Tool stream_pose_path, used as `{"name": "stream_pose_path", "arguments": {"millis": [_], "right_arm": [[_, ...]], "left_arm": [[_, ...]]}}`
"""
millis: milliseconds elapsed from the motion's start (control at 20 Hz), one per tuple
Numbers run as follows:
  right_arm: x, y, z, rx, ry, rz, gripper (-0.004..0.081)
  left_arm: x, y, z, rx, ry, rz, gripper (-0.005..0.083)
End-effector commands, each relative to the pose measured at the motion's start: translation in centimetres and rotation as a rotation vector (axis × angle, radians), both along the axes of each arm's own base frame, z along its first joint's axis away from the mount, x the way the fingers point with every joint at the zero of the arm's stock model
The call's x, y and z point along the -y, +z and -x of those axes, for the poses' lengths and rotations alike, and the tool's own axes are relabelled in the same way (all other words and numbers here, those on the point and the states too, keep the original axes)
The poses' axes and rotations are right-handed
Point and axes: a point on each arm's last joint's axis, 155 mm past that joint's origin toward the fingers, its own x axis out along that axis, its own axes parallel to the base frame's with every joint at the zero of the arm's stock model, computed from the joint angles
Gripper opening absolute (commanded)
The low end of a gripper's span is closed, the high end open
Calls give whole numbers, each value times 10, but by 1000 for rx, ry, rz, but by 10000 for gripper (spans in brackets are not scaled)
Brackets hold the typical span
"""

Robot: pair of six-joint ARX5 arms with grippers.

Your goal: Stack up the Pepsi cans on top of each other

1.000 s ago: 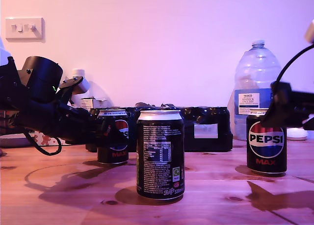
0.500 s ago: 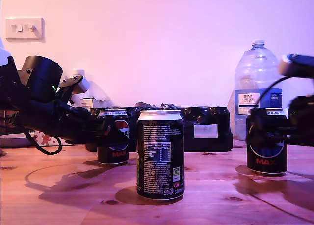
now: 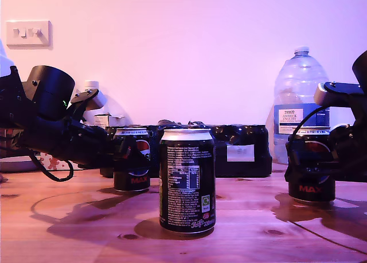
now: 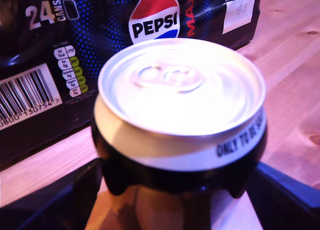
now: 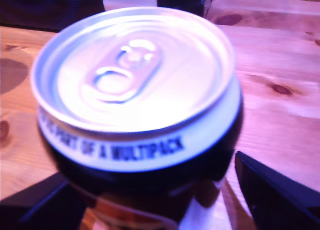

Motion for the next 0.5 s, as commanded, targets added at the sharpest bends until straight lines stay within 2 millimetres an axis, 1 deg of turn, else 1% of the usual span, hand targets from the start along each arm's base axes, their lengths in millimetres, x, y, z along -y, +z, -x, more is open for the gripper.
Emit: {"name": "stream_pose_path", "arguments": {"millis": [0, 50, 100, 150, 300, 450], "right_arm": [[2, 3, -2, 19, -6, 0, 556], [1, 5, -3, 28, -6, -3, 443], [1, 7, -5, 32, -6, -4, 362], [0, 8, -7, 32, -5, -4, 334], [-3, 17, -15, 54, -4, -14, 334], [-11, 22, -18, 63, 29, -31, 333]], "left_arm": [[2, -5, -1, -6, -2, 1, 785], [2, -5, -1, -6, -2, 1, 785], [2, -5, -1, -6, -2, 1, 785], [2, -5, -1, -6, -2, 1, 785], [2, -5, -1, -6, -2, 1, 785], [2, -5, -1, -6, -3, 0, 785]]}}
